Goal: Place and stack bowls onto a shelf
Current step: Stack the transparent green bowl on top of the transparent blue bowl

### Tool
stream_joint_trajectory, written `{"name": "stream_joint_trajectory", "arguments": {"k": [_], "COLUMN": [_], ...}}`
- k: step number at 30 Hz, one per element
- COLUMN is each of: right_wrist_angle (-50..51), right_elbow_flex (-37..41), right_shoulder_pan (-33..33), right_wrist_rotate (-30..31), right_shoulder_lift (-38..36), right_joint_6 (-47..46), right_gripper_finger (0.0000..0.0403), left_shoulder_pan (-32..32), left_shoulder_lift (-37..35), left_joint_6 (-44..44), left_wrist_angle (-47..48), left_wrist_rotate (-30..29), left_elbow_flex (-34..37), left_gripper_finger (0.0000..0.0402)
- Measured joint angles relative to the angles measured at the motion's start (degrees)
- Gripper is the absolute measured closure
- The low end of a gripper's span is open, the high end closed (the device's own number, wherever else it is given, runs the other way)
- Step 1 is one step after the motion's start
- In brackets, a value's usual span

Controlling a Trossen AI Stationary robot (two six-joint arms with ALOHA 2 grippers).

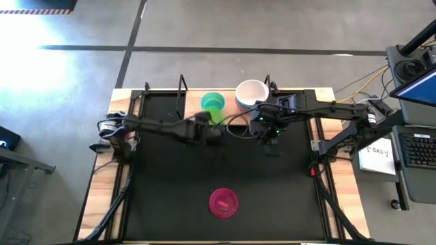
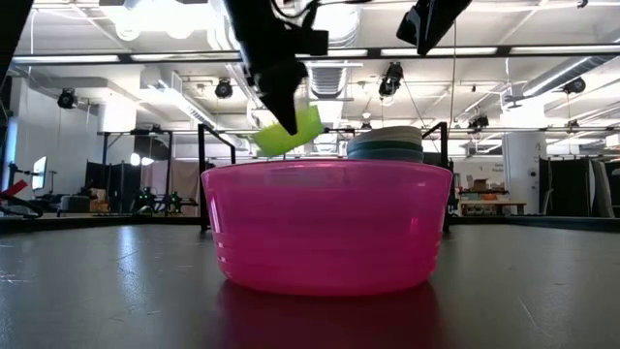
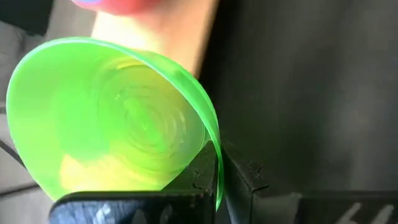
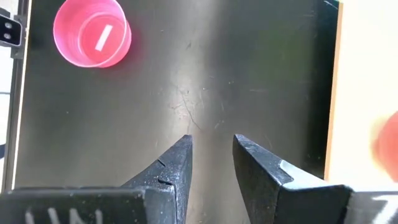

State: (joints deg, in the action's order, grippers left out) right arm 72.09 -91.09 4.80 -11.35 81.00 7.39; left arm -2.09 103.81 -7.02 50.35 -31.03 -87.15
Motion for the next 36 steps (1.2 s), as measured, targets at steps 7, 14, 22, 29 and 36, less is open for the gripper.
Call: {"name": "stream_joint_trajectory", "arguments": {"k": [7, 14, 22, 29, 36], "right_wrist_angle": [-0.1, 0.5, 0.6, 0.6, 0.6], "right_elbow_flex": [0.0, 0.0, 0.0, 0.0, 0.0], "right_shoulder_pan": [0.0, 0.0, 0.0, 0.0, 0.0], "right_wrist_rotate": [0.0, 0.0, 0.0, 0.0, 0.0], "right_shoulder_lift": [0.2, 0.3, 0.4, 0.4, 0.4], "right_joint_6": [-1.0, 0.3, 0.8, 1.5, 1.6], "right_gripper_finger": [0.0298, 0.0298, 0.0298, 0.0298, 0.0298], "left_shoulder_pan": [8.6, 15.4, 17.7, 17.8, 18.0], "left_shoulder_lift": [0.0, 2.0, 4.6, 5.1, 5.1], "left_joint_6": [8.8, 9.9, 11.5, 10.8, 10.8], "left_wrist_angle": [-7.7, -9.1, -12.3, -12.2, -12.0], "left_wrist_rotate": [0.0, 0.0, 5.0, 4.8, 4.6], "left_elbow_flex": [0.2, 0.7, 0.7, 0.7, 0.7], "left_gripper_finger": [0.0401, 0.0401, 0.0401, 0.0401, 0.0379]}}
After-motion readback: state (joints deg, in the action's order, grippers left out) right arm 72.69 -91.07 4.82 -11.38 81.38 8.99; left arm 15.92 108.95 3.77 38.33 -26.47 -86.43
